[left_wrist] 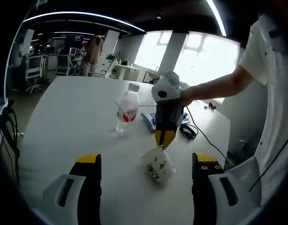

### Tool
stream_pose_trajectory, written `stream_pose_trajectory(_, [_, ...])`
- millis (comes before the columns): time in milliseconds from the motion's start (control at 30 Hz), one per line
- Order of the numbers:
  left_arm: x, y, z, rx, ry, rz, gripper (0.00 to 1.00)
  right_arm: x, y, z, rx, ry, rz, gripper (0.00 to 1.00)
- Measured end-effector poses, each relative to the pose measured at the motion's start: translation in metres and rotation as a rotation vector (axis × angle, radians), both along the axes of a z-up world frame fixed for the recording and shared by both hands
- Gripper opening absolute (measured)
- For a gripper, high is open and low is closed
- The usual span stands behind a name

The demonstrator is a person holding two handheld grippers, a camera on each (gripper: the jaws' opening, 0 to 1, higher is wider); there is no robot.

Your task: Arrange the tabletop items into an orderly group along one side of the table until the central work area is clear of visible clutter.

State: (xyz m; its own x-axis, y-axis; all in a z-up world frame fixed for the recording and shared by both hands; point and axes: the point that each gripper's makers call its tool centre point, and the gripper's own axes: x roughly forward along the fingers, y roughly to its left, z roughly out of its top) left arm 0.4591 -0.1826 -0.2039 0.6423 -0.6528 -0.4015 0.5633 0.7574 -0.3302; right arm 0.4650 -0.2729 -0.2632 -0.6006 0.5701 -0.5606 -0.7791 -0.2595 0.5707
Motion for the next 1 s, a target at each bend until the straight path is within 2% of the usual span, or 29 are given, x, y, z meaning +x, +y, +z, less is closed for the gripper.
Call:
stream_pose_trajectory(200, [0.0,-0.002,0.004,-0.013,-0.012,0.0,0.8,-0.017,-0.004,0.012,0.007,0.026,0.012,0.0])
stream_pose_trajectory(333, [-0.002,-0.005,0.007,-0.014,-0.018,-0.009,0.8,-0.02,-0.006,0.018,0.017,0.003,0.001,0.0])
stream_pose_trajectory(567, [-0.002,-0.008,0.011,-0.014,-0.032,-0.022,0.8,-0.009,-0.011,0.032,0.039,-0.057,-0.045,0.0])
stream_pose_trajectory(767, [-0.002,-0.011,0.012,-0.01,-0.038,-0.034,0.8,0.007,-0.025,0.042,0.023,-0.142,-0.083,0.0])
stream_pose_trajectory(800, [-0.002,-0.012,0.012,-0.011,-0.04,-0.036,0.8,0.012,-0.029,0.042,0.017,-0.175,-0.091,0.0])
stream_pose_trajectory(933, [-0.003,-0.018,0.012,-0.007,-0.042,-0.045,0.79,0.026,-0.042,0.048,-0.001,-0.234,-0.119,0.0])
stream_pose_trajectory(1000, [-0.003,-0.02,0.014,-0.016,-0.047,-0.045,0.79,0.035,-0.049,0.05,-0.015,-0.283,-0.129,0.0])
